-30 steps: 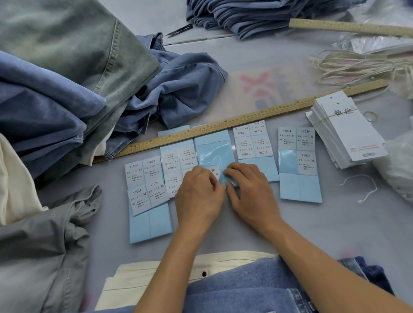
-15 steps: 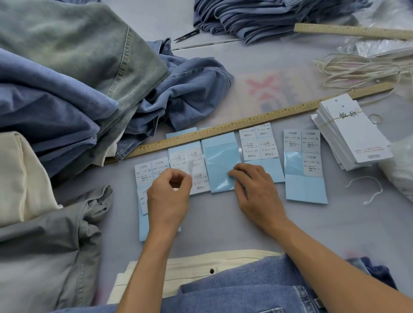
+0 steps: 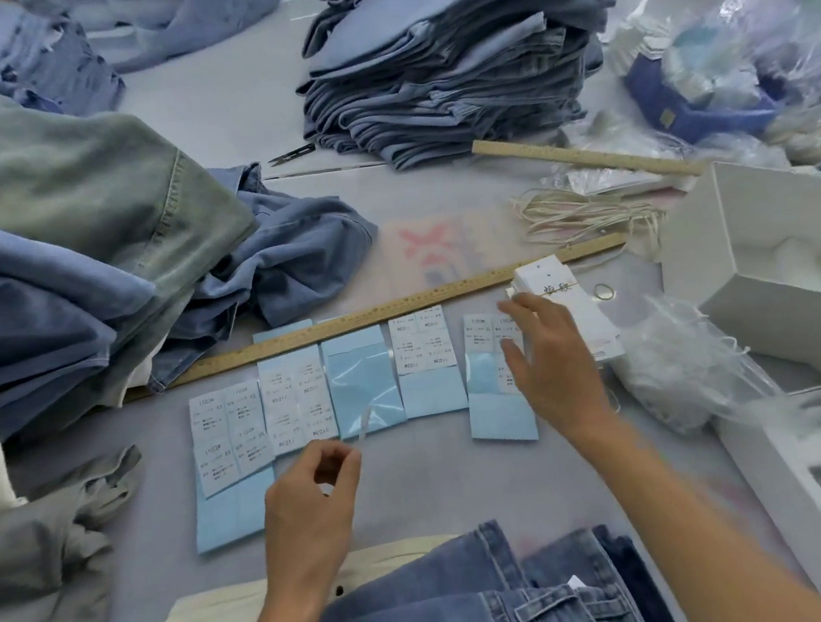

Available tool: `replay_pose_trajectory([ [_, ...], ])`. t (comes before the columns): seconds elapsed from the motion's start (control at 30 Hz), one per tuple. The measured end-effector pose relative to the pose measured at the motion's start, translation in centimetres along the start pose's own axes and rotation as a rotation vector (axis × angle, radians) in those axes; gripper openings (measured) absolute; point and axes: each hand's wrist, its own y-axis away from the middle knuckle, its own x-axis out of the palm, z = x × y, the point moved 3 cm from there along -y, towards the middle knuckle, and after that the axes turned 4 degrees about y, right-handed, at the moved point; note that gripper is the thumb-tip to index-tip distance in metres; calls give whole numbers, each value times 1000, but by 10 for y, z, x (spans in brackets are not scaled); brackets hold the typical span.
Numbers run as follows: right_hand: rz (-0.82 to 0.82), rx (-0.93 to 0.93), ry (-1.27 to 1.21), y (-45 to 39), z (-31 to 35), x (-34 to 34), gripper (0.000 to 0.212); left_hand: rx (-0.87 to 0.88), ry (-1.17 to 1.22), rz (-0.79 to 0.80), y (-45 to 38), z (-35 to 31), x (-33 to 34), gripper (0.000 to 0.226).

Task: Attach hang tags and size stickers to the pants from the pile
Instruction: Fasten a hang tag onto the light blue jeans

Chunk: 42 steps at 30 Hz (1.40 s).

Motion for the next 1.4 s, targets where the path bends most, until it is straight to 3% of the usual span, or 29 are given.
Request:
replay_pose_trajectory([
  [0.1,392,178,279,2,-69,-18,91,-4,19,10,3,-7,9,16],
  [0.17,500,151,321,13,-88,-18,85,-1,24,14,3,-14,15,16],
  [0.27,424,44,346,23,-98,-22,58,15,15,42,2,-21,23,16],
  [0.37,379,-42,406,24,-96,-28,53,26,2,51,1,-27,26,15],
  [0.53,312,-9,461,15,-90,-46,24,51,-18,48,-2,-35,25,16],
  [0.63,291,17,264,2,-87,-50,17,61,-27,54,-3,-38,26,17],
  [0.77,406,29,77,-11,-96,-50,21,58,-41,50,-3,-37,24,18],
  [1.03,-87,-24,81,-12,-96,-63,7,60,-54,27,-1,-40,21,16],
  [1.23,-296,-268,47,40,-19,-106,13,101,-75,-9,-3,-53,5,12],
  [1.33,-193,-455,-80,123,62,-108,19,113,-108,-55,1,-54,-19,13],
  [1.4,-12,-579,-74,181,113,-93,14,136,-156,-73,3,-54,-38,12],
])
